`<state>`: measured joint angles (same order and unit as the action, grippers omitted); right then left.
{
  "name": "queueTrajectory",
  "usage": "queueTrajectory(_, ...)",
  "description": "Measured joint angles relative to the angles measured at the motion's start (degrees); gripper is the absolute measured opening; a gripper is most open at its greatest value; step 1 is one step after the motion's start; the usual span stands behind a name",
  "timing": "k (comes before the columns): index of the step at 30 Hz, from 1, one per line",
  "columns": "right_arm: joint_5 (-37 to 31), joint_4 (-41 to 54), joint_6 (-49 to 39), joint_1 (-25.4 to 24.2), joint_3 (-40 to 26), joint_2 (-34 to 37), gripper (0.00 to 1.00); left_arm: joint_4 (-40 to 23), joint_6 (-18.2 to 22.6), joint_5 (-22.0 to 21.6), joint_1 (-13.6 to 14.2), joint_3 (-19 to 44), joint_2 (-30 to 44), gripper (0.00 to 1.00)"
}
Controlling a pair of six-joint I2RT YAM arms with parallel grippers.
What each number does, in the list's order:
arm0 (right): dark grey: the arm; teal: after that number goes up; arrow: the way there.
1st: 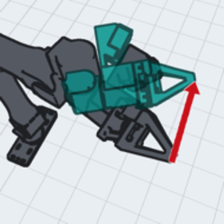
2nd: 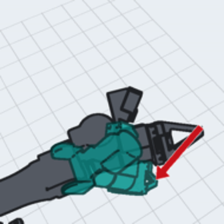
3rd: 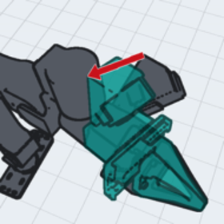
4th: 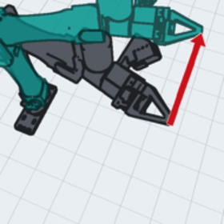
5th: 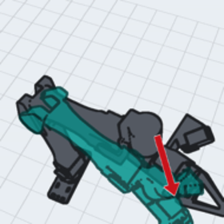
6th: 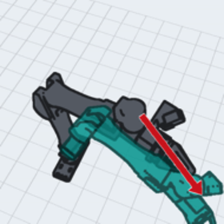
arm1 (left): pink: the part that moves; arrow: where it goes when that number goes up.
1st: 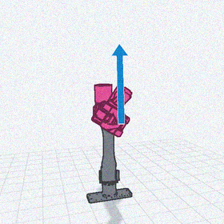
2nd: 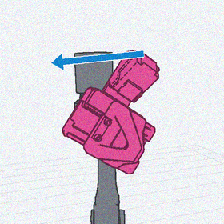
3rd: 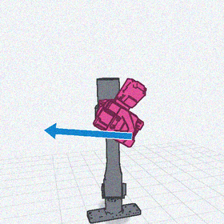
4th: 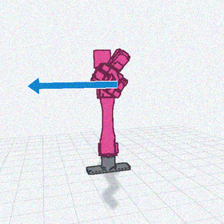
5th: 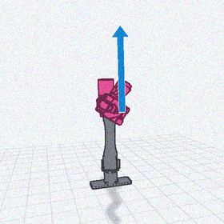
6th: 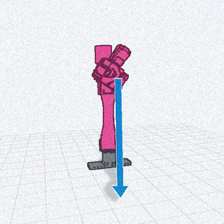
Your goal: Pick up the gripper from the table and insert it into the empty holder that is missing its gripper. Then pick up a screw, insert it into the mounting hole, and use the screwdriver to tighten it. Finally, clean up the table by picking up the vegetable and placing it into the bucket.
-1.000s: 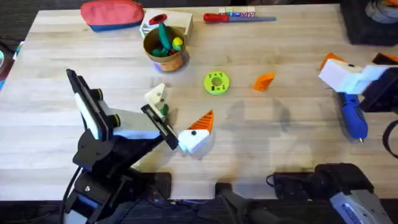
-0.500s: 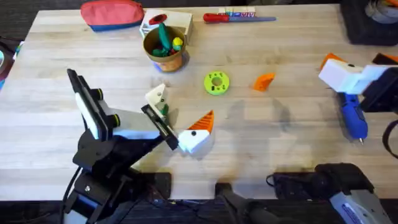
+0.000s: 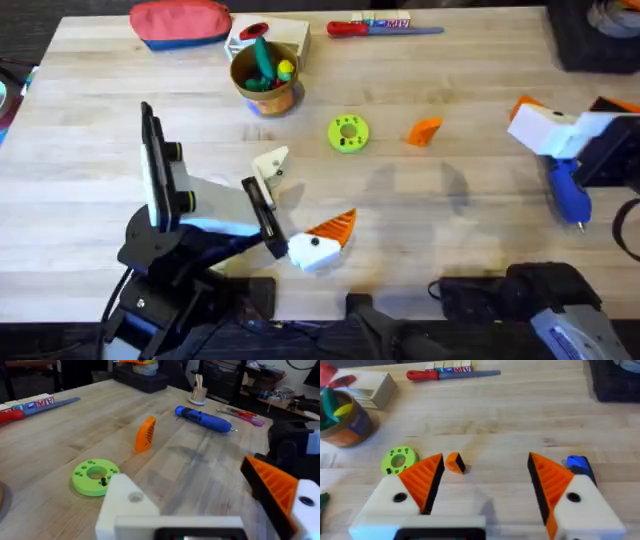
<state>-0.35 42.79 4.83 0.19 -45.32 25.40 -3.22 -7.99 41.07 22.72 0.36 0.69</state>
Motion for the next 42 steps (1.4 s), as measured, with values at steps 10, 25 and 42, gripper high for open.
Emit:
queueTrajectory(10,5.7,4.2,-13.5,2.5,-7.1,24.8,0.991,-0.4,0.0,1.6,0.0,0.0,0.0,0.988)
queueTrajectory(25,-0.5,7.1,-36.8,12.9,-19.2,58.1,0.991,-0.4,0.0,1.8,0.0,0.0,0.0,0.988)
queueTrajectory(42,-1.4,4.7,-48.0,13.7,-19.2,64.4,0.631,-0.4,0.0,1.8,0.0,0.0,0.0,0.988)
